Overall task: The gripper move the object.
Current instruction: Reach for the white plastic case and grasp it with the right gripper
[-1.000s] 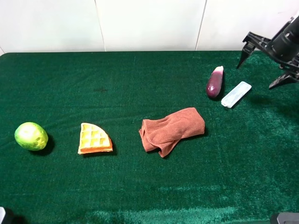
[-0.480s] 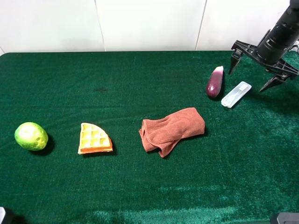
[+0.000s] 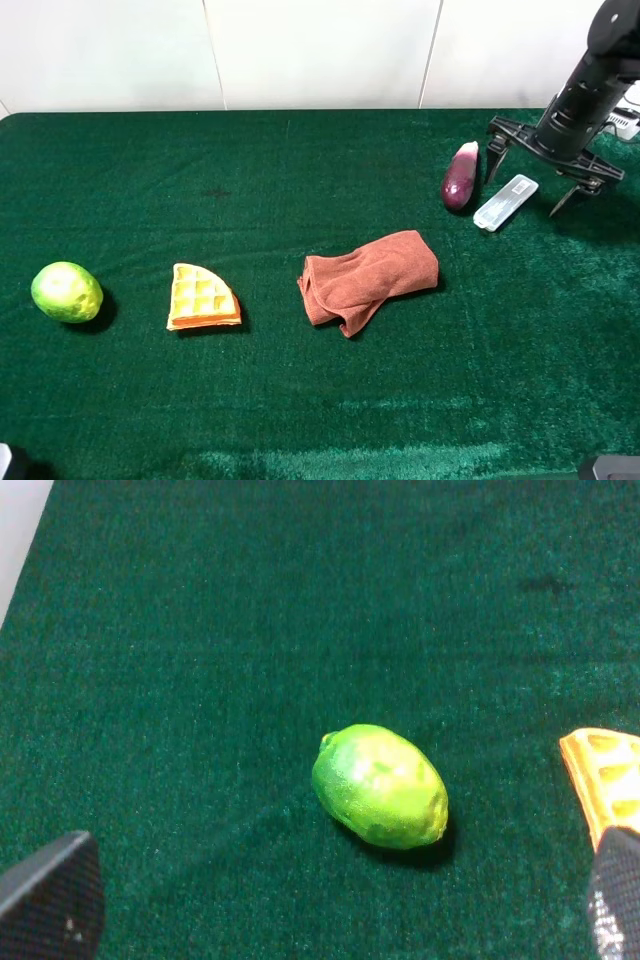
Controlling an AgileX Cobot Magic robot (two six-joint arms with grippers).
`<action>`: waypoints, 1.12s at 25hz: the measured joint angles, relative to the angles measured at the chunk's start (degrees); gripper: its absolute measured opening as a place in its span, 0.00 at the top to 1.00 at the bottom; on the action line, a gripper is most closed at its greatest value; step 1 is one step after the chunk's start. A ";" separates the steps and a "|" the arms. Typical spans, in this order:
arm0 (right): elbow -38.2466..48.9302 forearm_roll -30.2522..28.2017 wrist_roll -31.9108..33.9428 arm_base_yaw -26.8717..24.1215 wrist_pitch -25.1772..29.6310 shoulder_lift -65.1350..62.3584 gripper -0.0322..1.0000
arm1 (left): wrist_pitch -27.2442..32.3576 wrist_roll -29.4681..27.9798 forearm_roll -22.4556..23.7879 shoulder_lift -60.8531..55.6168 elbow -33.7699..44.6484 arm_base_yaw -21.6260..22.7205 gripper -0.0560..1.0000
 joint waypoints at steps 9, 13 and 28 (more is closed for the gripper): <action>-0.25 -0.20 0.24 0.00 -1.44 2.87 0.30 | 0.00 0.00 0.00 0.00 0.00 0.00 0.02; -0.25 -0.25 0.30 0.00 -1.57 3.52 0.30 | 0.00 0.00 0.00 0.00 0.00 0.00 0.02; -0.25 -0.27 0.41 0.00 -1.62 4.13 0.68 | 0.00 0.00 0.00 0.00 0.00 0.00 0.02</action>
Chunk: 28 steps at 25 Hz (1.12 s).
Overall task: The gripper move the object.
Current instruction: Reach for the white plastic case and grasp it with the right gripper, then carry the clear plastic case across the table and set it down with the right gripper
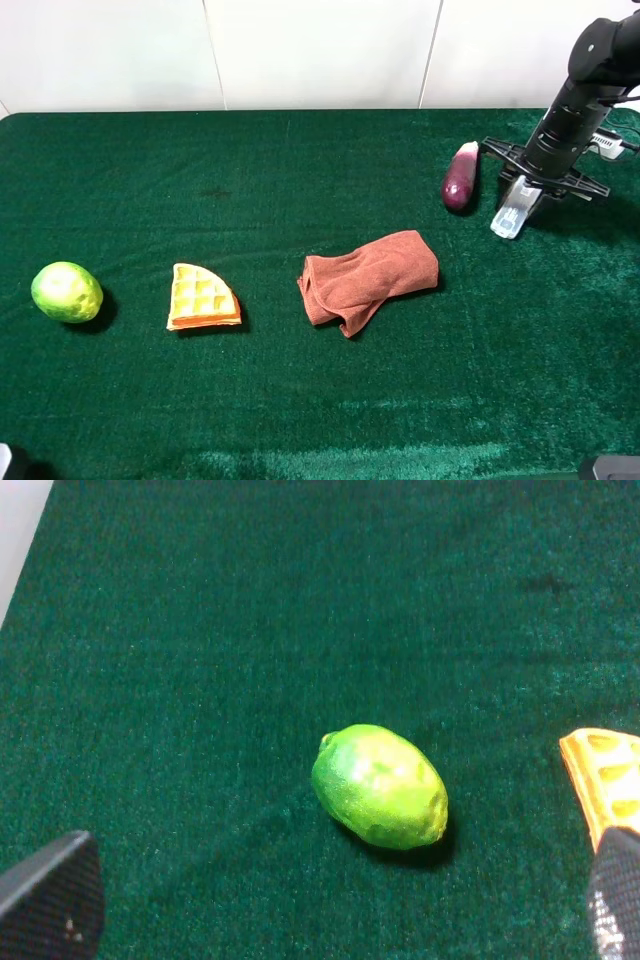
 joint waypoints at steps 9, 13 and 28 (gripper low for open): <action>0.00 0.40 0.00 0.00 0.00 0.00 0.68 | 0.00 0.00 0.00 0.00 0.00 0.00 0.02; 0.00 0.52 0.00 0.00 0.11 0.00 0.68 | 0.00 0.00 0.00 0.00 0.00 0.00 0.02; -13.90 -1.55 -1.45 0.00 16.48 0.02 0.68 | 0.00 0.00 0.00 0.00 0.00 0.00 0.02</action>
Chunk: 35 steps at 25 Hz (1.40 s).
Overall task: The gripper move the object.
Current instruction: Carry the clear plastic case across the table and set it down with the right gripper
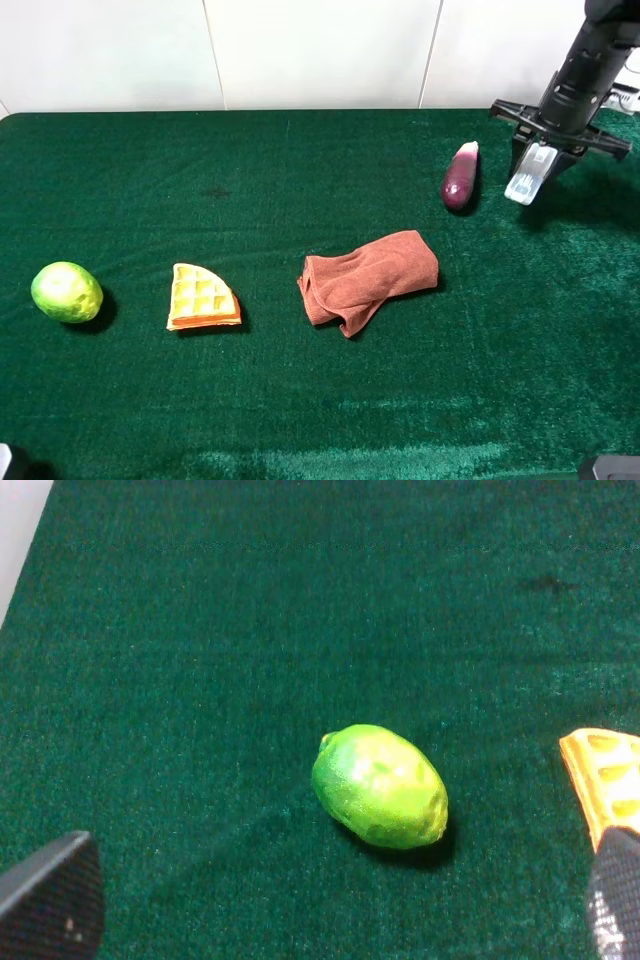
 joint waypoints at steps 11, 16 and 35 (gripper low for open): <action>-2.61 -0.79 -3.25 2.22 3.63 -4.54 0.68 | 0.00 0.00 0.00 0.00 0.00 0.00 0.02; -2.74 -1.21 -3.32 5.56 3.69 -8.72 0.68 | 0.00 0.00 0.00 0.00 0.00 0.00 0.02; -2.80 4.25 2.44 23.88 0.20 -10.38 0.68 | 0.00 0.00 0.00 0.00 0.00 0.00 0.03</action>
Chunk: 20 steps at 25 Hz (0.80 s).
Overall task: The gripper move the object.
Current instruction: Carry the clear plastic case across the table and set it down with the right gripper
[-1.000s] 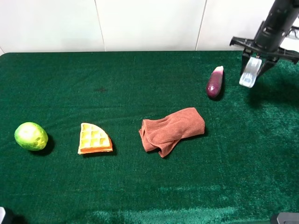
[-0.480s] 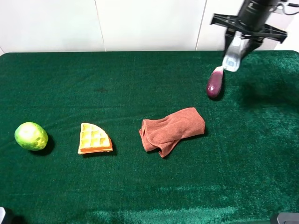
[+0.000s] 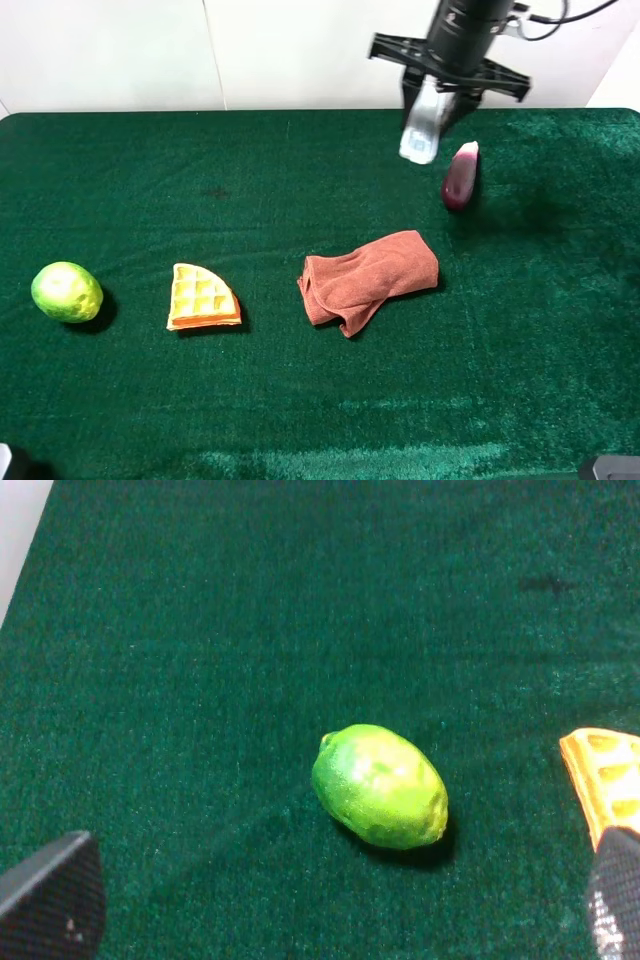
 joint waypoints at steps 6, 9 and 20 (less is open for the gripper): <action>0.00 2.11 2.71 3.48 -4.98 1.82 0.68 | 0.00 0.00 0.00 0.00 0.00 0.00 0.03; 0.00 2.98 4.29 4.69 -7.32 3.28 0.68 | 0.00 0.00 0.00 0.00 0.00 0.00 0.03; 0.00 5.65 8.80 6.09 -12.30 9.22 0.68 | 0.00 0.00 0.00 0.00 0.00 0.00 0.03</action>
